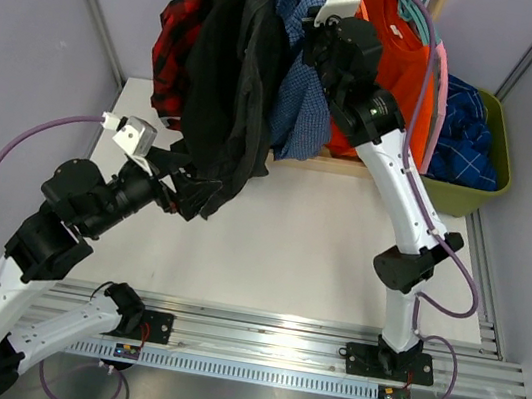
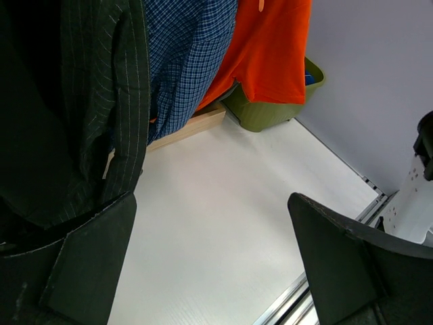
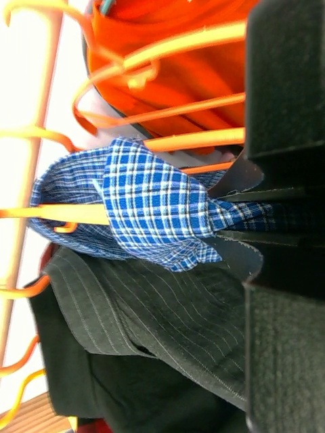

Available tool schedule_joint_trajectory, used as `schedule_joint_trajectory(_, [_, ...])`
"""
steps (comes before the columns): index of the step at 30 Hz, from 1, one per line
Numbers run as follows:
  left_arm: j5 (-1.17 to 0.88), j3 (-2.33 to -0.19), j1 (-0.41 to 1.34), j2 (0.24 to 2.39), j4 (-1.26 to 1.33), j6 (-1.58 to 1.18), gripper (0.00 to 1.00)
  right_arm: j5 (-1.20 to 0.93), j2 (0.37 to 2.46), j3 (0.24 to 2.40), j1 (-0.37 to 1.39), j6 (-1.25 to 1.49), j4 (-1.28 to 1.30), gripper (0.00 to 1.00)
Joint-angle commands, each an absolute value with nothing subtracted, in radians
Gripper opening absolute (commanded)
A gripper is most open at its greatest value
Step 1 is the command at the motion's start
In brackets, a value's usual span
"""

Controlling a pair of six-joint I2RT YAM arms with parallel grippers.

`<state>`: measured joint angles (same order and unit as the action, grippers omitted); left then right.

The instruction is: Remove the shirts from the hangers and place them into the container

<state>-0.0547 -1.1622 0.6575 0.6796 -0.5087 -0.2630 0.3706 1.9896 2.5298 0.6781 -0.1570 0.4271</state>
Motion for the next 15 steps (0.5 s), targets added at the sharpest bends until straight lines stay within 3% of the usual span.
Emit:
schedule_joint_trajectory(1, [-0.034, -1.161, 0.653, 0.638, -0.499, -0.265, 0.99, 0.327, 1.968, 2.636, 0.667, -0.121, 0.336, 0.0])
schedule_joint_trajectory(7, [-0.041, -1.173, 0.653, 0.663, -0.488, -0.252, 0.99, 0.268, 1.682, 2.36, 0.709, -0.104, 0.487, 0.0])
schedule_joint_trajectory(12, [-0.069, -1.203, 0.653, 0.725, -0.445, -0.259, 0.99, 0.317, 1.324, 1.967, 0.828, -0.089, 0.512, 0.0])
schedule_joint_trajectory(15, [-0.087, -1.232, 0.653, 0.778, -0.416, -0.264, 0.99, 0.307, 1.212, 1.873, 0.854, -0.022, 0.609, 0.0])
